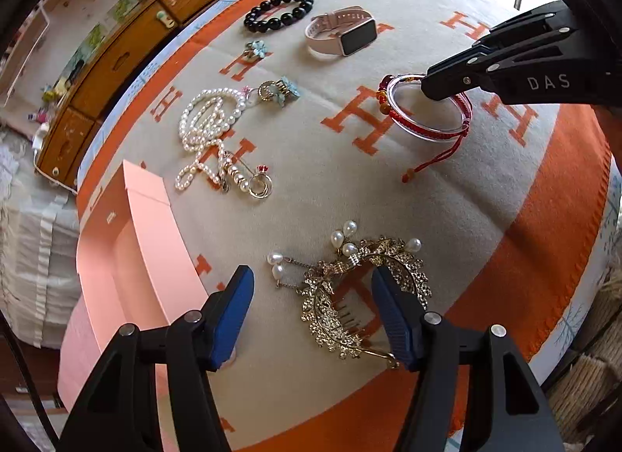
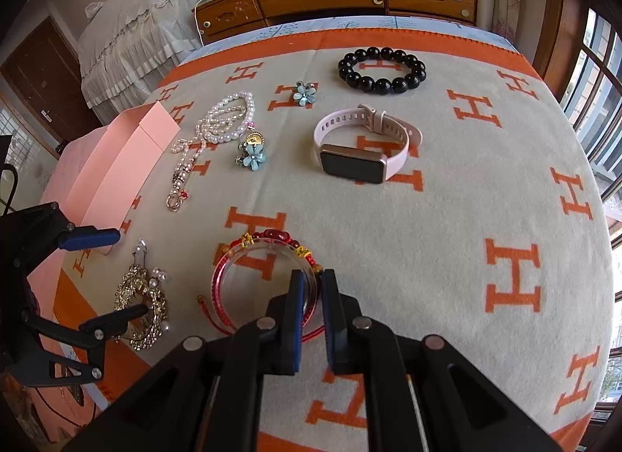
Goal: Organize jewelry
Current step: 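Close the left tool on the gold hair clip while the right tool grasps the red bracelet, then carry the hair clip into the pink box with the left tool while the right tool drops the bracelet, then withdraw both tools from the pink box toward the remaining jewelry, then grasp the pink smartwatch with the right tool while the left tool grasps a pearl charm, then lower the smartwatch into the pink box with the right tool while the left tool places the charm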
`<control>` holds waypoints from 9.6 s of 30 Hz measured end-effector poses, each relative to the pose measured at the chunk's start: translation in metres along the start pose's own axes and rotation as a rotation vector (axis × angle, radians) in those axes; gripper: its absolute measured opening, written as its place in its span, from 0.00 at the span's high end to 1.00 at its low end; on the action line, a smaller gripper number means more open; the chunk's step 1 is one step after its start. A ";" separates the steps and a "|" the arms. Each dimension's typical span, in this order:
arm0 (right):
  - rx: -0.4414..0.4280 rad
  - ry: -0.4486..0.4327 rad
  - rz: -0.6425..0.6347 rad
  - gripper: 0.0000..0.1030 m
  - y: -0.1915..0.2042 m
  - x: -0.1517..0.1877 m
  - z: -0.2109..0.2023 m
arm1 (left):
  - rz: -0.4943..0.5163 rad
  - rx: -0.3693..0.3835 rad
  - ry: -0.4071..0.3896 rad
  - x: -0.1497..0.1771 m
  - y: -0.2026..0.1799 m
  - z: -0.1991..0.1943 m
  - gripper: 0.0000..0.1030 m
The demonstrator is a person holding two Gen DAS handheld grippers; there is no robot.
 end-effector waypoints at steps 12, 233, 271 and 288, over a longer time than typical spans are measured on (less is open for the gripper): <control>-0.059 -0.007 0.044 0.91 -0.007 0.006 -0.003 | 0.108 0.074 0.085 -0.022 0.009 0.015 0.83; -0.157 -0.075 -0.260 0.92 0.090 -0.080 -0.042 | -1.016 0.057 -0.151 0.048 0.154 -0.052 0.95; -0.068 -0.037 -0.196 0.92 0.201 -0.107 0.029 | -1.062 0.057 -0.239 0.115 0.179 -0.011 0.95; -0.073 0.036 -0.251 0.92 0.216 -0.105 0.068 | -1.067 0.045 -0.232 0.119 0.179 -0.007 0.93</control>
Point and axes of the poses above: each gripper's, at about its wrist camera, not at the fingertips, and z roughly the way its jaws point, y to its left, x to its underside, the point moved 3 cm from there along z, roughly the way its jaws point, and after that the axes turned 1 degree about -y, right-handed, at the moved point
